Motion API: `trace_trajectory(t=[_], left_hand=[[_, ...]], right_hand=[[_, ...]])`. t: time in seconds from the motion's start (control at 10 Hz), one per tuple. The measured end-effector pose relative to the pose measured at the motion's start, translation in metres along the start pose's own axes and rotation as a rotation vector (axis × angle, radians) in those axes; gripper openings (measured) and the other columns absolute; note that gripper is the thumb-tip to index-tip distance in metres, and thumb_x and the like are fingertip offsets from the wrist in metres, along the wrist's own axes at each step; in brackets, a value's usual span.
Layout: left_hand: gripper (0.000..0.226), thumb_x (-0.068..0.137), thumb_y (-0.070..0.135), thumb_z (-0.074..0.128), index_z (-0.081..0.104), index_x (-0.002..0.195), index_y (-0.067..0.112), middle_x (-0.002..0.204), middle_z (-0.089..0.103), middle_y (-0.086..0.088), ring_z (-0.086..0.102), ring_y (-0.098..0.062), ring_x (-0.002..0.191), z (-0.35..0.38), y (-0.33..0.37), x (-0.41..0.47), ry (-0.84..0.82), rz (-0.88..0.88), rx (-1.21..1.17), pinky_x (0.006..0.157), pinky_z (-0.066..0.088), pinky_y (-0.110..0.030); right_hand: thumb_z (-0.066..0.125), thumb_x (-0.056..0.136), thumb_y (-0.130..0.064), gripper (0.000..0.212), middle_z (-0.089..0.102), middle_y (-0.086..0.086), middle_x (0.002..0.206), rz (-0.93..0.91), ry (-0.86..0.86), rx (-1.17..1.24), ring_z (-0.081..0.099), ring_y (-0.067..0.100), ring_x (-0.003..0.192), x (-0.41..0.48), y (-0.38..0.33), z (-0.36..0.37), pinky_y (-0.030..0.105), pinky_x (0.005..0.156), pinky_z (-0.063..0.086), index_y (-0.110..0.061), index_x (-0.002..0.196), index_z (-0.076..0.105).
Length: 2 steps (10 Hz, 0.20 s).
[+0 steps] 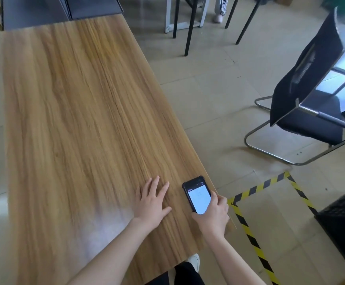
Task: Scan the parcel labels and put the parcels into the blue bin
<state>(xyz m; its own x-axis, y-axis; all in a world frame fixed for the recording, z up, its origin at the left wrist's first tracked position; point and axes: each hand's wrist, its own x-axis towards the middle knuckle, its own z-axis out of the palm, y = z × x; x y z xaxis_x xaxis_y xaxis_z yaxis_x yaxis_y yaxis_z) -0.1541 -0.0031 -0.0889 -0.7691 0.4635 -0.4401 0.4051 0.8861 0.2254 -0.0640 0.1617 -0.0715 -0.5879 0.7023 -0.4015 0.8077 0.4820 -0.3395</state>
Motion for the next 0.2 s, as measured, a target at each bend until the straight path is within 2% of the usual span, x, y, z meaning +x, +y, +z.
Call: trace_trajectory(t=[0.2], left_hand=[[0.080,0.093,0.056,0.049,0.001,0.154,0.037,0.162,-0.014,0.002,-0.011,-0.026,0.149,-0.0062,0.0000,-0.0035,-0.046,0.043,-0.003,0.121,0.002,-0.051]], right_hand=[[0.084,0.068,-0.035,0.102,0.035,0.004,0.139,-0.024,-0.025,0.006,0.034,0.023,0.129,-0.0032,-0.0011,-0.0089,0.041,0.107,0.039,-0.019,0.148,0.024]])
